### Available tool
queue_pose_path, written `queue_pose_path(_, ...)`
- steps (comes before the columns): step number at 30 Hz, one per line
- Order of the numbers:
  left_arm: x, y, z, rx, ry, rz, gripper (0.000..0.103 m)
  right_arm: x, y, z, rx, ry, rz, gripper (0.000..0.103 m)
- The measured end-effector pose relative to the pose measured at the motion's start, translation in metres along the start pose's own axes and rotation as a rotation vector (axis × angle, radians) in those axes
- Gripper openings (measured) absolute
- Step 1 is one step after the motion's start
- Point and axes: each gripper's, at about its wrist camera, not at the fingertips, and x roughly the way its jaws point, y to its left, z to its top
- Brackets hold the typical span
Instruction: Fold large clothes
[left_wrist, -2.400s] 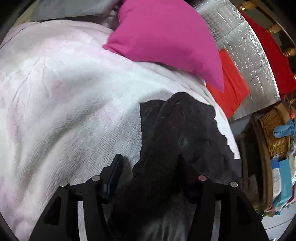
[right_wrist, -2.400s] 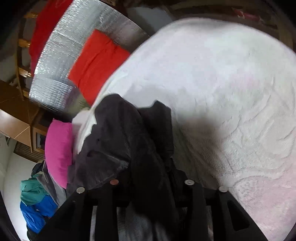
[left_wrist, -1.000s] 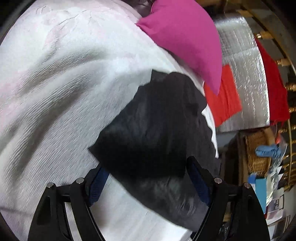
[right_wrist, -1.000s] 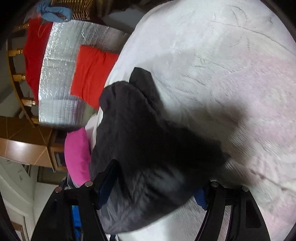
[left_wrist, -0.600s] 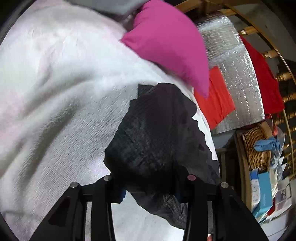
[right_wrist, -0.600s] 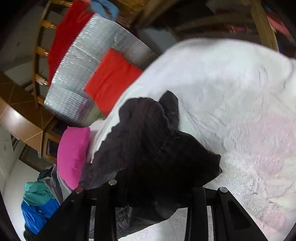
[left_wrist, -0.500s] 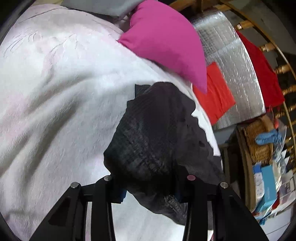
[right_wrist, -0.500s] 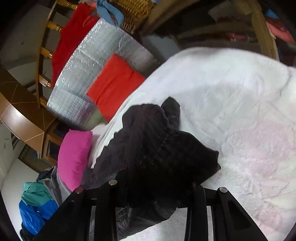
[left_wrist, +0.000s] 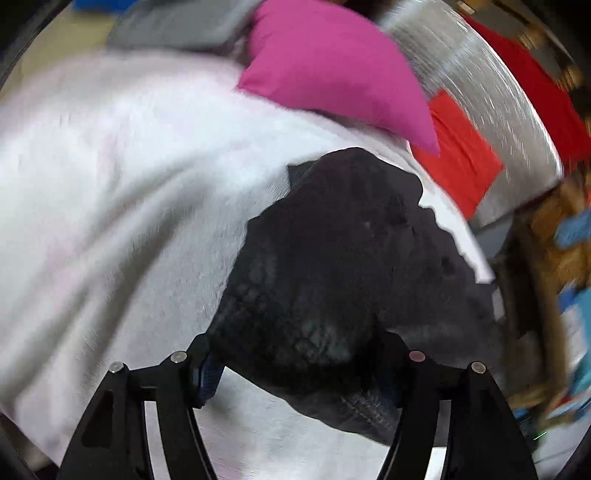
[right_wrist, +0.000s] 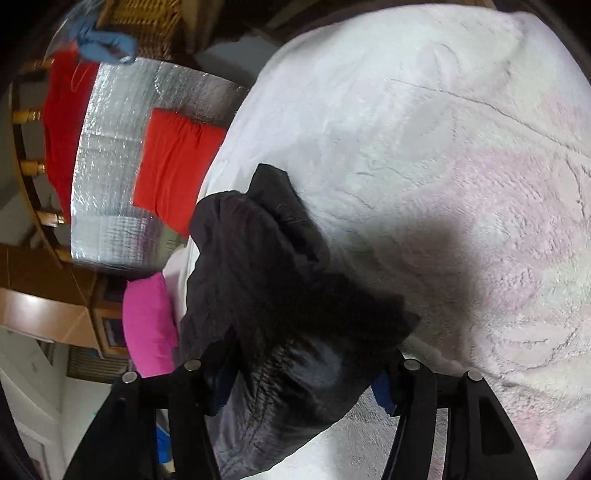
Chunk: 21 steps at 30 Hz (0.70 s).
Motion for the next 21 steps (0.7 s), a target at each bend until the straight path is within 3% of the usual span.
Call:
queue_pose_path(4, -0.008, -0.024, -0.012, 0.224, -0.098, 0.157, 0.072, 0.007, 0.010, -0.001, -0.097, -0.032, -0.055, 0.066)
queue_pose_path(6, -0.007, -0.030, -0.012, 0.266, -0.117, 0.182, 0.072, 0.002, 0.019, -0.007, -0.178, -0.066, -0.085, 0.048)
queue_pose_path(8, -0.007, -0.031, -0.013, 0.284, -0.126, 0.193, 0.072, -0.012, 0.037, -0.016, -0.276, -0.126, -0.098, 0.040)
queue_pose_path(12, -0.006, -0.032, -0.011, 0.290, -0.125, 0.191, 0.073, -0.029, 0.060, -0.030, -0.422, -0.208, -0.113, 0.039)
queue_pose_path(15, -0.006, -0.036, -0.013, 0.316, -0.132, 0.200, 0.074, -0.005, 0.039, -0.021, -0.347, -0.091, -0.208, 0.042)
queue_pose_path(21, 0.001, -0.042, -0.009, 0.347, -0.144, 0.219, 0.074, -0.010, 0.017, -0.003, -0.192, -0.021, -0.143, 0.065)
